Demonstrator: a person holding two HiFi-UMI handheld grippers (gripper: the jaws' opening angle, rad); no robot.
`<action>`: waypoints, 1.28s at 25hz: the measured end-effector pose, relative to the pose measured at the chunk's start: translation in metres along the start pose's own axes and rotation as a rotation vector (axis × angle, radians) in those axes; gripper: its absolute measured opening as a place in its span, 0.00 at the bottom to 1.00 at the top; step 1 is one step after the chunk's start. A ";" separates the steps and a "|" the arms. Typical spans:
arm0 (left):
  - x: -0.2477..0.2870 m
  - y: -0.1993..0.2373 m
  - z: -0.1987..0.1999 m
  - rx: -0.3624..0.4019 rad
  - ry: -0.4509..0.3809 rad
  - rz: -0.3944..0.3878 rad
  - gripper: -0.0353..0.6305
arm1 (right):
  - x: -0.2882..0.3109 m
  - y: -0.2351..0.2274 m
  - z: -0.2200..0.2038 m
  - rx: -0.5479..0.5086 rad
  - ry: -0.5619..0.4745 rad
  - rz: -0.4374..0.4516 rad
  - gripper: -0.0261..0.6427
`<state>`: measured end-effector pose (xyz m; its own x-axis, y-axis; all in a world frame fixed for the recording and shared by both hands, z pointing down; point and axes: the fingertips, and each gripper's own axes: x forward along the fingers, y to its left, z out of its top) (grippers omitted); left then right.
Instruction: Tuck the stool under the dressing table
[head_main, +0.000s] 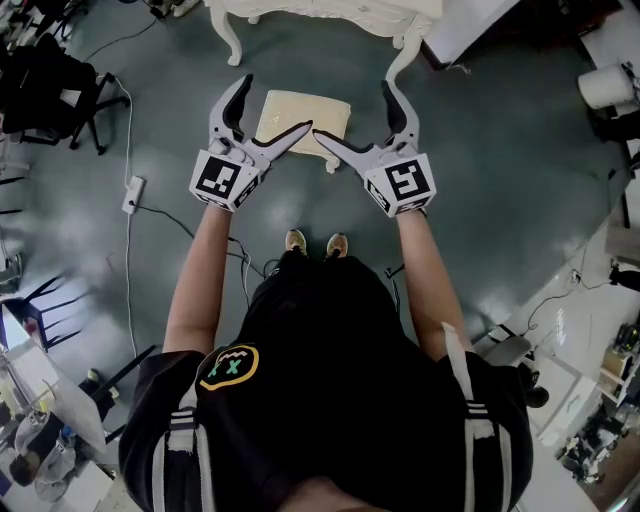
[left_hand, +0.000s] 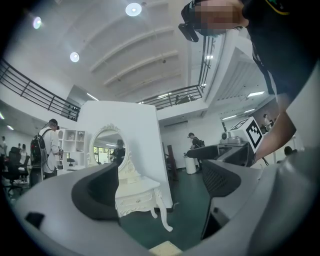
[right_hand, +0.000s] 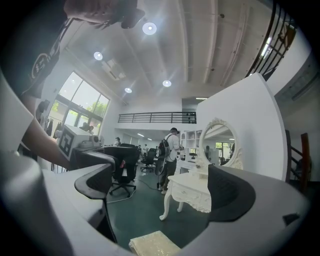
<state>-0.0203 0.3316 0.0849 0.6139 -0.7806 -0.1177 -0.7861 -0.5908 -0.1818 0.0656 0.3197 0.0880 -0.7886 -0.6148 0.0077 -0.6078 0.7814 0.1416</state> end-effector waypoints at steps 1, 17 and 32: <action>0.000 -0.002 0.000 0.010 0.006 -0.007 0.82 | -0.001 0.000 0.000 -0.001 0.001 0.000 0.93; -0.003 -0.013 -0.013 0.003 0.040 -0.007 0.83 | -0.010 0.002 -0.011 0.001 0.013 0.005 0.93; 0.004 -0.030 -0.030 -0.014 0.096 0.025 0.83 | -0.024 -0.006 -0.033 0.020 0.037 0.026 0.93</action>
<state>0.0038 0.3397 0.1190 0.5851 -0.8105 -0.0277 -0.8022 -0.5734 -0.1665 0.0913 0.3258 0.1193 -0.8004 -0.5976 0.0474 -0.5893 0.7988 0.1210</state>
